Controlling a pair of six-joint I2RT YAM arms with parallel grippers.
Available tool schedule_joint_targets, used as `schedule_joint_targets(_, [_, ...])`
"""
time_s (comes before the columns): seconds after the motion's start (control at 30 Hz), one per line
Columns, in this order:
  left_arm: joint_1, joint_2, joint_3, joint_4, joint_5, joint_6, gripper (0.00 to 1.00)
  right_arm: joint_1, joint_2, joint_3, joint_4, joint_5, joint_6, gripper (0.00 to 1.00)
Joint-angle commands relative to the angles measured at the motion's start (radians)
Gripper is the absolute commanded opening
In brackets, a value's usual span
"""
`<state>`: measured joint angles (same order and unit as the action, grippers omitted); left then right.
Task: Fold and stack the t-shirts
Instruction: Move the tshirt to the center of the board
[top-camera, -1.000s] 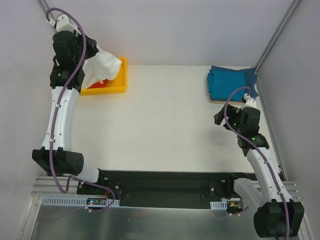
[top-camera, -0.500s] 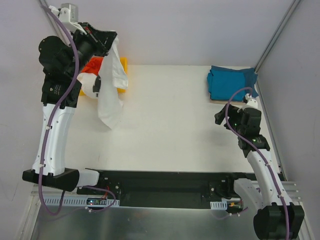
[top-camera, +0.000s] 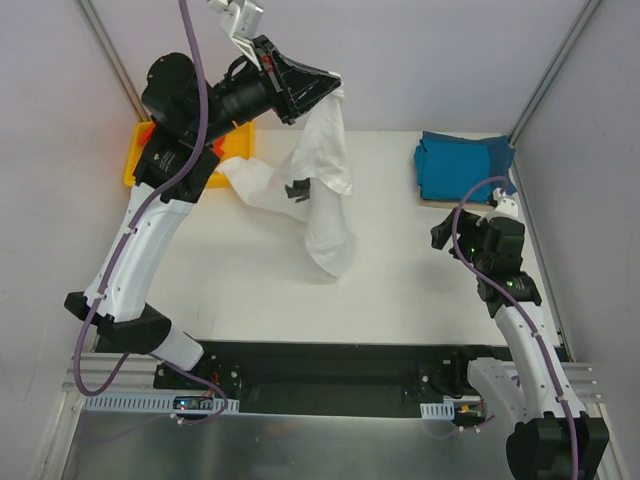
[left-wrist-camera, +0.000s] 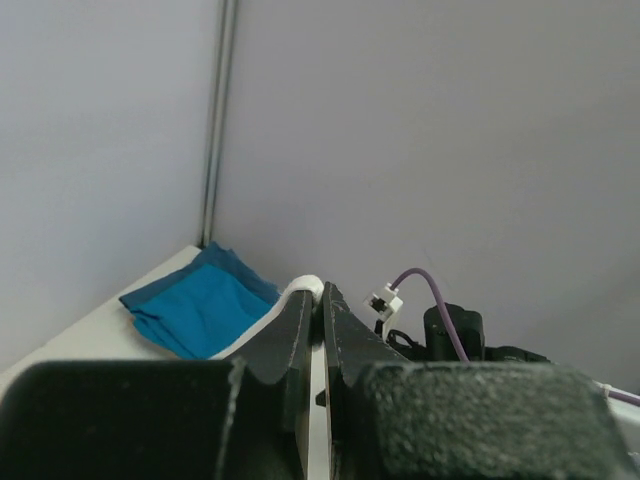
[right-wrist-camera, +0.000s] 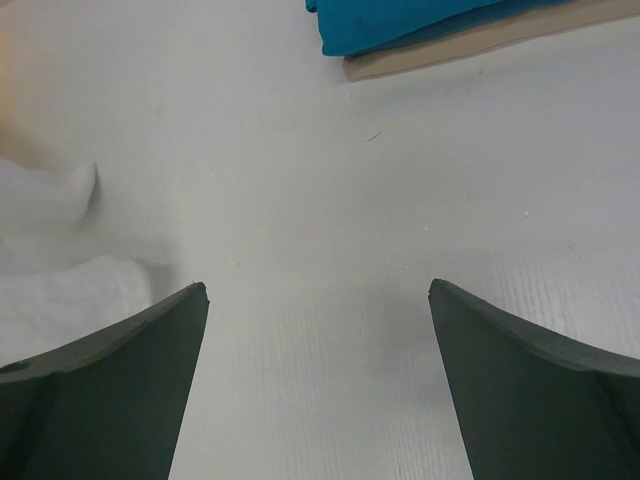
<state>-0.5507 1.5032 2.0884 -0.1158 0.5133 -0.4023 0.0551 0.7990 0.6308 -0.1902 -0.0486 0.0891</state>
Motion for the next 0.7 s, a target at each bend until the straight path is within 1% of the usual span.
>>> schedule_joint_targets(0.0, [-0.04,0.021,0.07,0.082,0.024,0.003,0.0,0.005,-0.03,0.027,0.008,0.024,0.001,0.96])
schedule_joint_targets(0.13, [-0.064,0.04,0.094,0.082,0.06,-0.012,0.0,0.005,-0.011,0.036,0.002,0.015,0.001,0.96])
schedule_joint_targets(0.2, [-0.064,0.011,0.03,0.079,0.054,-0.001,0.0,0.005,-0.007,0.043,-0.009,0.007,0.001,0.96])
schedule_joint_targets(0.27, [-0.063,-0.038,-0.069,0.077,-0.05,0.025,0.0,0.005,-0.006,0.046,-0.014,0.001,0.0,0.96])
schedule_joint_targets(0.3, [-0.064,-0.101,-0.191,0.08,-0.105,0.063,0.0,0.005,-0.006,0.046,-0.014,-0.003,-0.002,0.96])
schedule_joint_targets(0.33, [-0.064,-0.132,-0.256,0.08,-0.177,0.083,0.0,0.005,0.0,0.047,-0.012,-0.016,0.0,0.96])
schedule_joint_targets(0.37, [-0.064,-0.162,-0.319,0.08,-0.312,0.101,0.0,0.005,0.005,0.05,-0.015,-0.025,0.0,0.96])
schedule_joint_targets(0.4, [-0.063,-0.22,-0.455,0.08,-0.397,0.126,0.0,0.005,0.009,0.053,-0.015,-0.034,0.0,0.96])
schedule_joint_targets(0.43, [-0.063,-0.248,-0.525,0.082,-0.467,0.126,0.0,0.005,0.025,0.056,-0.015,-0.055,0.0,0.96])
schedule_joint_targets(0.47, [-0.061,-0.273,-0.656,0.082,-0.566,0.128,0.0,0.005,0.034,0.059,-0.015,-0.065,0.001,0.96])
schedule_joint_targets(0.53, [-0.058,-0.339,-0.79,0.08,-0.649,0.109,0.0,0.006,0.069,0.064,-0.015,-0.091,0.004,0.96])
schedule_joint_targets(0.57, [-0.055,-0.383,-0.924,0.079,-0.698,0.082,0.0,0.005,0.081,0.069,-0.015,-0.102,0.006,0.96])
schedule_joint_targets(0.6, [-0.04,-0.402,-0.989,0.079,-0.758,0.022,0.0,0.006,0.104,0.07,-0.017,-0.109,0.009,0.96])
schedule_joint_targets(0.63, [-0.029,-0.42,-1.049,0.073,-0.775,-0.01,0.0,0.005,0.115,0.072,-0.015,-0.125,0.009,0.96])
schedule_joint_targets(0.67, [-0.014,-0.46,-1.152,0.036,-0.785,-0.041,0.0,0.006,0.129,0.082,-0.015,-0.135,0.006,0.96])
